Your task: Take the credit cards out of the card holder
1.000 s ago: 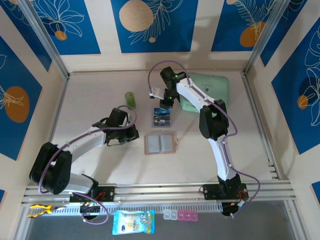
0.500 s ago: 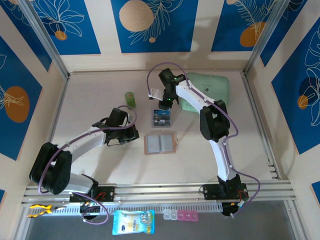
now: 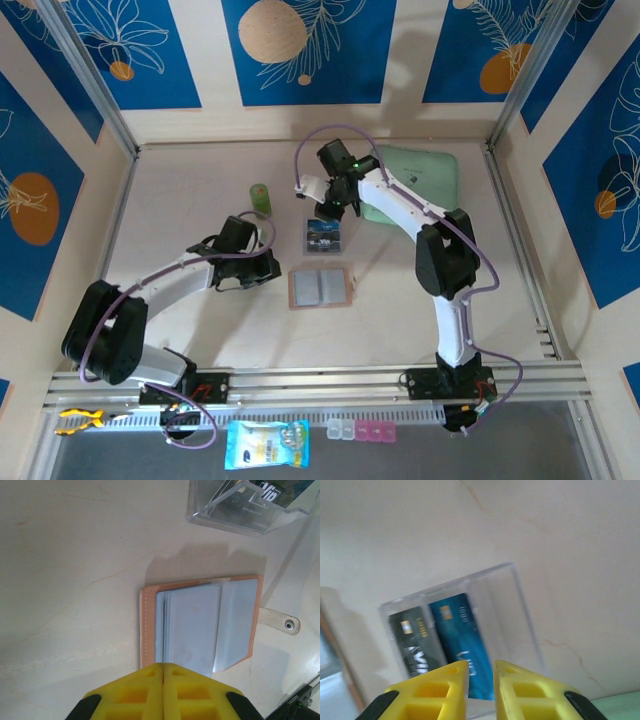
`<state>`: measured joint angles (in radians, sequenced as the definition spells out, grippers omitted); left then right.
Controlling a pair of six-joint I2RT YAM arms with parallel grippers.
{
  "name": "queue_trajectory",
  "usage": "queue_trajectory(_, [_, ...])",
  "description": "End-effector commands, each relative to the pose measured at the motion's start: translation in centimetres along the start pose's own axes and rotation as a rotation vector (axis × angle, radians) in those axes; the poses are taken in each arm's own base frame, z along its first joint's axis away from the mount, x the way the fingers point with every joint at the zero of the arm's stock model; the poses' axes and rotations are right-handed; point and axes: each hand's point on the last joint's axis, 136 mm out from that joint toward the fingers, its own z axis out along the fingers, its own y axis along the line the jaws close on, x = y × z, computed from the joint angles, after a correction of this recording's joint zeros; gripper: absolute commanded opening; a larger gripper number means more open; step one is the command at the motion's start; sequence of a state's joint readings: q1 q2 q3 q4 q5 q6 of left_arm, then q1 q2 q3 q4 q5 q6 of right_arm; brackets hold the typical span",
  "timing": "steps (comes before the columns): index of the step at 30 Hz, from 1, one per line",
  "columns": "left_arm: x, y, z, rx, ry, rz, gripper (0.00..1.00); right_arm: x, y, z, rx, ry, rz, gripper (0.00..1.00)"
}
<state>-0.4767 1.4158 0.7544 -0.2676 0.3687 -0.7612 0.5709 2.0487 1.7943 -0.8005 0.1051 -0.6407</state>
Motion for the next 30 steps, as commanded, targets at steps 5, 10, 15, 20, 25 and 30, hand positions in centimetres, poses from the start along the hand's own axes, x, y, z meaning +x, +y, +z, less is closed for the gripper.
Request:
queue_trajectory(5, [0.5, -1.1, 1.0, 0.031, 0.028, 0.008, 0.08, -0.6, 3.8, -1.7, -0.026, -0.046, 0.099, 0.2])
queue_trajectory(10, [1.0, -1.1, 1.7, 0.028, 0.043, 0.016, 0.08, 0.1, 5.8, -2.6, -0.035, -0.069, 0.233, 0.19])
queue_trajectory(15, [1.5, -0.8, 2.6, 0.011, 0.055, 0.021, 0.08, 0.4, 8.9, -3.2, -0.077, -0.126, 0.451, 0.18])
queue_trajectory(20, [2.4, -1.0, 3.6, 0.018, 0.091, 0.025, 0.08, 0.7, 12.3, -3.3, -0.147, -0.184, 0.688, 0.2])
queue_trajectory(25, [3.0, -1.0, 4.4, 0.0, 0.118, 0.04, 0.07, 2.2, 13.6, -3.0, -0.152, -0.173, 0.946, 0.2])
queue_trajectory(30, [3.6, -0.3, 4.9, -0.027, 0.135, 0.037, 0.06, 3.3, 15.1, -2.4, -0.219, -0.119, 1.071, 0.17])
